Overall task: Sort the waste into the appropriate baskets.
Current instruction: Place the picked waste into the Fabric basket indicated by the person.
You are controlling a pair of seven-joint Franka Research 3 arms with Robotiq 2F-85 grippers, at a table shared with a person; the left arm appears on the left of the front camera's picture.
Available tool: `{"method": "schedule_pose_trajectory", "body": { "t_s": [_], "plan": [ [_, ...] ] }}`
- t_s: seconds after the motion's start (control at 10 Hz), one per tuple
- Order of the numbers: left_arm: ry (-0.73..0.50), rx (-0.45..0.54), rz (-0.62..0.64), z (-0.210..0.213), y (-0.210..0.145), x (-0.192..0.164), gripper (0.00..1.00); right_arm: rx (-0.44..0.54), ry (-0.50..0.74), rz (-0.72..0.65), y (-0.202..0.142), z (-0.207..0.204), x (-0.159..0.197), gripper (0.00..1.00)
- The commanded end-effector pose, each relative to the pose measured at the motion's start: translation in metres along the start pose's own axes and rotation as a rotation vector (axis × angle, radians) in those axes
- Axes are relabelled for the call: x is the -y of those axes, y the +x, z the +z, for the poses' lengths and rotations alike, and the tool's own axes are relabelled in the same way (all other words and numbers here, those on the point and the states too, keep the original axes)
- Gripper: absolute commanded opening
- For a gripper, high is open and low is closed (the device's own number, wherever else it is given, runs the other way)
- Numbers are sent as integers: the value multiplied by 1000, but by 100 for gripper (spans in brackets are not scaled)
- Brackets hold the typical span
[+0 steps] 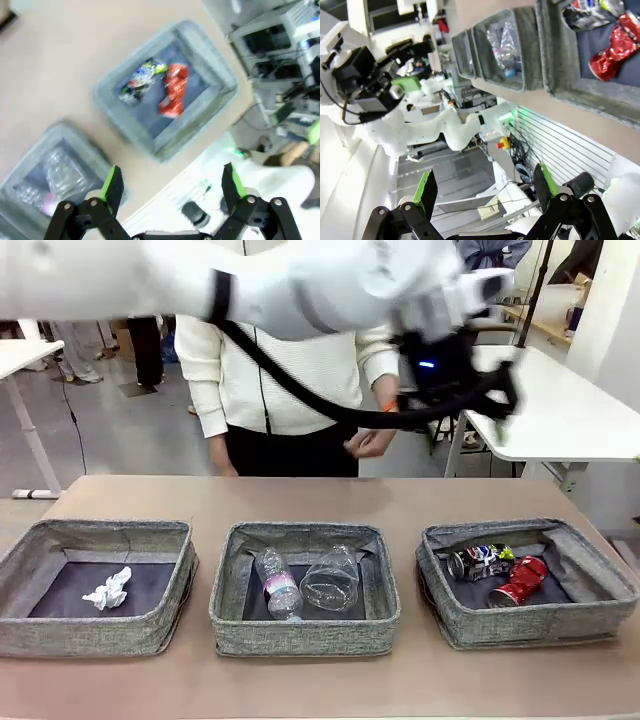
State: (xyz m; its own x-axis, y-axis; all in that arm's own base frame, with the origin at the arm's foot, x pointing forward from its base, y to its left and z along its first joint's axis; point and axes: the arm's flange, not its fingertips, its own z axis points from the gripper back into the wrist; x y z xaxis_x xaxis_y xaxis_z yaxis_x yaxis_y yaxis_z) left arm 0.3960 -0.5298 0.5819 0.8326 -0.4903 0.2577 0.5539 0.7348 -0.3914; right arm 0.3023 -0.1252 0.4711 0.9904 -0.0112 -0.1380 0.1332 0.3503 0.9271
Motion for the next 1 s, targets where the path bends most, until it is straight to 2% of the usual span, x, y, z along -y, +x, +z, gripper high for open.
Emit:
{"method": "schedule_pose_trajectory", "body": {
  "t_s": [0.0,0.1,0.2,0.3,0.5,0.6,0.8,0.9],
  "plan": [
    [-5,-65,85,73,-76,-96,100,-86,3,3,32,-18,-24,100],
    [-56,-64,198,107,-113,-141,100,-158,30,22,44,-38,-35,100],
    [-163,7,247,133,-142,-179,100,-180,9,34,54,-58,-46,100],
    [-175,54,392,152,-167,-221,100,-224,1,51,60,-81,-57,100],
    [-364,54,512,175,-213,-306,100,-249,25,58,76,-133,-78,100],
    [-461,54,517,179,-237,-339,100,-248,76,33,82,-149,-86,100],
    [-742,215,523,181,-291,-395,100,-202,141,-49,94,-153,-89,100],
    [-914,343,538,173,-317,-426,100,-183,160,-78,98,-143,-85,100]
  ]
}}
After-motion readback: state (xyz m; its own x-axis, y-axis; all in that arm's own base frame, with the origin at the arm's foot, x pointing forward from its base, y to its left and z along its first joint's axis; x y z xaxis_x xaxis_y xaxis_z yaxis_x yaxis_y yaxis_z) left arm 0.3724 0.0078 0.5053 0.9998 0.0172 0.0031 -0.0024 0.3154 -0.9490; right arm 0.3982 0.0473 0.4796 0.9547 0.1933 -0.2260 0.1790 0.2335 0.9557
